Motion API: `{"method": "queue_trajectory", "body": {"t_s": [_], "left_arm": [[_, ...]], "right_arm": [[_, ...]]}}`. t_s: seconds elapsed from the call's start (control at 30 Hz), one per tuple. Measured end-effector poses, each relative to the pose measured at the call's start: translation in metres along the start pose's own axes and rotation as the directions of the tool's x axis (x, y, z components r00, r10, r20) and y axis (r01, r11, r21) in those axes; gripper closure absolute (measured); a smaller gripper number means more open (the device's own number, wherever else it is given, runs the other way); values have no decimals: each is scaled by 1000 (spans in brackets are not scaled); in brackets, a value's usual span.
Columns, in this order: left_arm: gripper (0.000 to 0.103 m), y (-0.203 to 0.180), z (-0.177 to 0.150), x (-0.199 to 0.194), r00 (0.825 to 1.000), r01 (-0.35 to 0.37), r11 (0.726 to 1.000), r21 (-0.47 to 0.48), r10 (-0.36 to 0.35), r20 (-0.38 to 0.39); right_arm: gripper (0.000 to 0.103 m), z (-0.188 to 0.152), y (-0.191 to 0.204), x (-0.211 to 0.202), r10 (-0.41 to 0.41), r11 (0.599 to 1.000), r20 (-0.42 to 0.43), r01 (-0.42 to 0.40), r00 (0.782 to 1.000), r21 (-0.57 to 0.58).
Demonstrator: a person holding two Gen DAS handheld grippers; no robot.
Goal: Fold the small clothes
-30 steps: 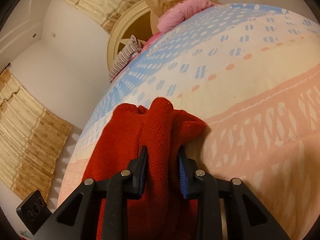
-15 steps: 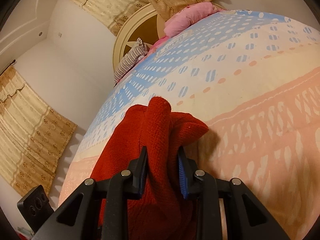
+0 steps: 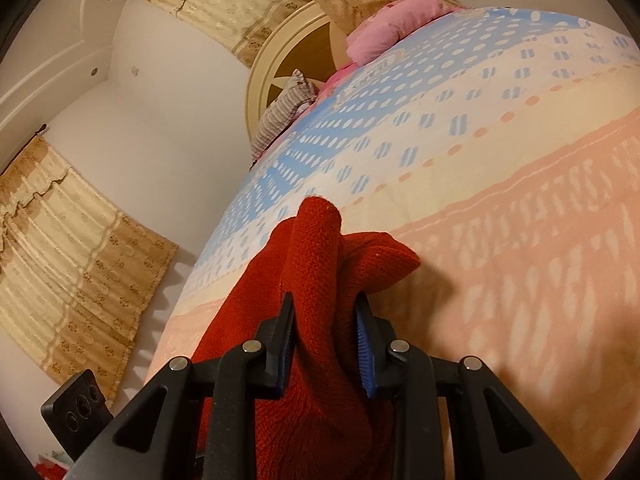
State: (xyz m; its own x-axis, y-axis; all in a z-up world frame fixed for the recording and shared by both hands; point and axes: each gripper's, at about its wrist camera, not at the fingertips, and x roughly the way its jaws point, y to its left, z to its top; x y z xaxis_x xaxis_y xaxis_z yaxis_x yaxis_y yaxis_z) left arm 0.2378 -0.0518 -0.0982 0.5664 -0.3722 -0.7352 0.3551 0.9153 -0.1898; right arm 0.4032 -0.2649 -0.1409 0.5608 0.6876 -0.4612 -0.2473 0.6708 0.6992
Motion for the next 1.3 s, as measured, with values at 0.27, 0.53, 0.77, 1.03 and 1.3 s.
{"method": "queue_trajectory", "body": {"t_s": [0.27,0.53,0.77,1.03,1.3], "left_arm": [[59,13,-15,-28,999,-39,999,-4,39,7],[59,44,-37,-71,994,-102,994,-41,103,30],[59,69,-57,-111,982,-169,981,-94,176,69],[59,88,-80,-137,958,-263,956,-127,275,85],[56,111,-120,-133,938,-341,928,-150,346,8]], "right_arm": [[76,-17,31,14,62,998,-36,-63,997,-29],[76,-38,82,48,135,986,-113,-144,984,-78],[76,-64,133,95,205,969,-201,-228,958,-100],[76,-99,192,145,261,943,-296,-307,919,-124],[76,-129,221,188,263,932,-386,-336,884,-136]]}}
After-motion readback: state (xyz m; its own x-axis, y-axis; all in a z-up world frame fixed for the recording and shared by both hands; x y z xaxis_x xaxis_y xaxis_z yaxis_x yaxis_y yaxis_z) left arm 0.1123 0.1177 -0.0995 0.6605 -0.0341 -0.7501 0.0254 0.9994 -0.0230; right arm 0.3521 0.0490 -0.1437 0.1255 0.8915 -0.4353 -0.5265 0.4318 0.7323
